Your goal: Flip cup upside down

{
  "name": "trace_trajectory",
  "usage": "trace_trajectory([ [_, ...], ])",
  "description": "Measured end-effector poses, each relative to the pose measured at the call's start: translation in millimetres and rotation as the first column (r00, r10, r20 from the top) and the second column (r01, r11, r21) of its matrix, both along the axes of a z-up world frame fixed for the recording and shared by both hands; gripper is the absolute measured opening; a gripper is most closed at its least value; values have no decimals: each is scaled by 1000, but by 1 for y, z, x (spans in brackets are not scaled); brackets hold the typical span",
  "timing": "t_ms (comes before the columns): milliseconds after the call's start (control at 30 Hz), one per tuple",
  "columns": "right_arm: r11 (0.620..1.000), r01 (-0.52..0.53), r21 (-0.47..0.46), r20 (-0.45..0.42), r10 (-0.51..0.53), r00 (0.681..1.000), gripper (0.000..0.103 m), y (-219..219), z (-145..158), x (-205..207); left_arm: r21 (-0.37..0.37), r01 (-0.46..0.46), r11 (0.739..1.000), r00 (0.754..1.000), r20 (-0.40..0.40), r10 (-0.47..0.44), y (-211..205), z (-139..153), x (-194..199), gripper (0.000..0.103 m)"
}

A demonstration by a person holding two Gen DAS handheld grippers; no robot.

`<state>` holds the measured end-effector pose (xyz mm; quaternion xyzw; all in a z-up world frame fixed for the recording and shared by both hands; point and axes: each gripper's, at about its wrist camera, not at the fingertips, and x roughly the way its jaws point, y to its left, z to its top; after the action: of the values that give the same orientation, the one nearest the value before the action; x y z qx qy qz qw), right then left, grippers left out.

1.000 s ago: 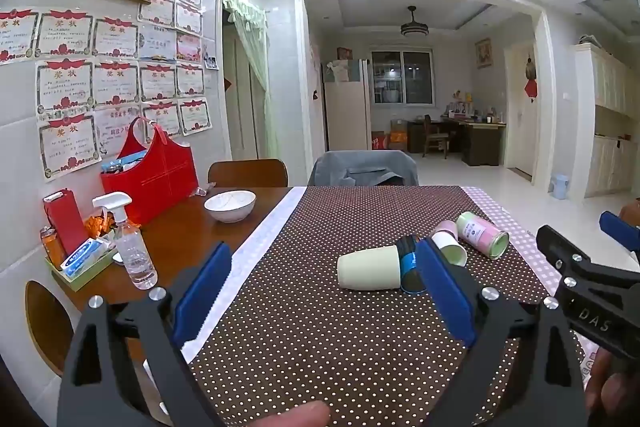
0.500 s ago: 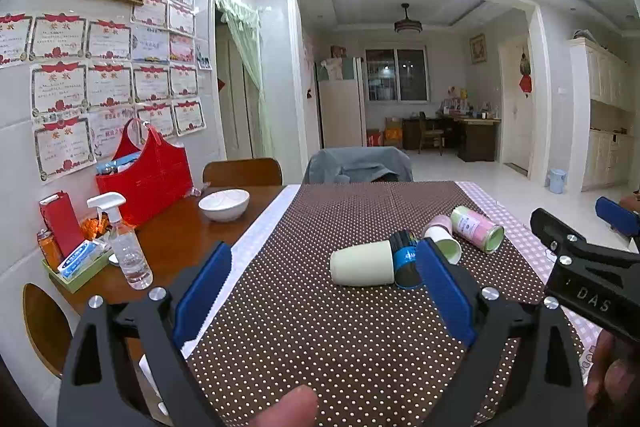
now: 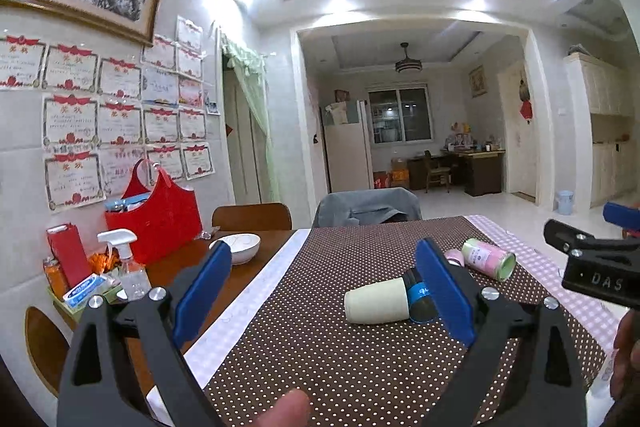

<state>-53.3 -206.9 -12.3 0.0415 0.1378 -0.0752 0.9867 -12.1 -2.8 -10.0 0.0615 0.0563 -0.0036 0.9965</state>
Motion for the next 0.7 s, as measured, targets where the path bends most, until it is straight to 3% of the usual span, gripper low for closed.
trace_trajectory([
  [700, 1000, -14, -19, 11, 14, 1000, 97, -1, 17, 22, -6, 36, 999, 998, -54, -37, -9, 21, 24, 92],
])
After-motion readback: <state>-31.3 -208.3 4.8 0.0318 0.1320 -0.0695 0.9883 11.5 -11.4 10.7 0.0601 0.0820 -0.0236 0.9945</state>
